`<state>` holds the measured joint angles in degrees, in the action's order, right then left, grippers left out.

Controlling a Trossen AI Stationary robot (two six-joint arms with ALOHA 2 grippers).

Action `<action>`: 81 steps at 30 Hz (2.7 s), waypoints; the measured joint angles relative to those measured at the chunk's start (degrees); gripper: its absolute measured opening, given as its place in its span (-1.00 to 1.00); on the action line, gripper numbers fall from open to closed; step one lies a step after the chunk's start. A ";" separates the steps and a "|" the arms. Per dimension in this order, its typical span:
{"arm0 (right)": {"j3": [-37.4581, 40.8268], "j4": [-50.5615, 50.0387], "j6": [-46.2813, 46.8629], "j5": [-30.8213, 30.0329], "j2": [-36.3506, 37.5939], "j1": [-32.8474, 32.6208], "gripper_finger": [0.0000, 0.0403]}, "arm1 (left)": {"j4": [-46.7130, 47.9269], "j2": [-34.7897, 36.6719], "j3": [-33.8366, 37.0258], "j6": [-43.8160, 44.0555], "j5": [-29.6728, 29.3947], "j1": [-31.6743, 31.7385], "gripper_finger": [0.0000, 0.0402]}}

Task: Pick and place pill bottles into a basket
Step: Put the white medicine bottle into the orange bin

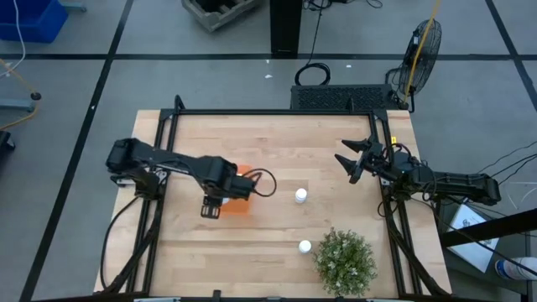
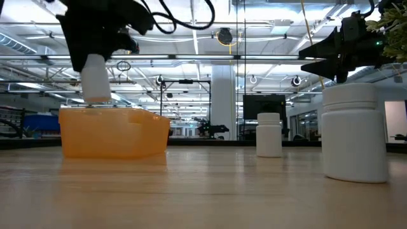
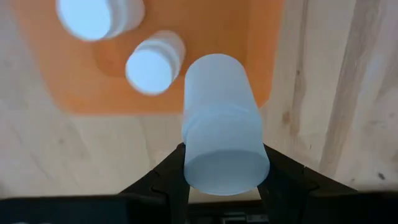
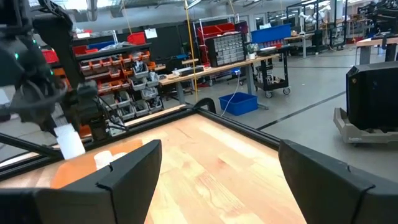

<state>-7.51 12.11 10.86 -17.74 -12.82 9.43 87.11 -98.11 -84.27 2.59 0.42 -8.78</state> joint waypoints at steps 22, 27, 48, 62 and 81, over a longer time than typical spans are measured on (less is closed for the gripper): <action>0.00 -0.38 0.03 0.02 0.00 0.00 0.55 | -0.83 -12.23 0.00 -6.05 3.11 -0.22 -0.22; 0.00 -0.38 0.04 0.02 0.02 0.00 0.55 | -2.32 -14.39 0.00 -6.90 4.01 -0.72 -0.22; 0.00 -0.38 0.04 0.02 0.02 0.00 0.55 | -7.12 -15.32 0.02 -7.94 4.23 -1.07 -0.22; 0.00 -0.38 0.04 0.02 0.01 0.00 0.56 | -8.68 -15.16 2.36 -7.78 4.24 -1.11 -0.22; 0.00 -0.38 0.03 0.02 0.01 0.00 0.56 | -8.71 -15.38 2.28 -0.67 3.77 -2.19 0.65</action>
<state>-7.51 11.73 10.89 -17.72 -12.81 9.43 78.40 -113.49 -81.99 1.92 4.19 -10.96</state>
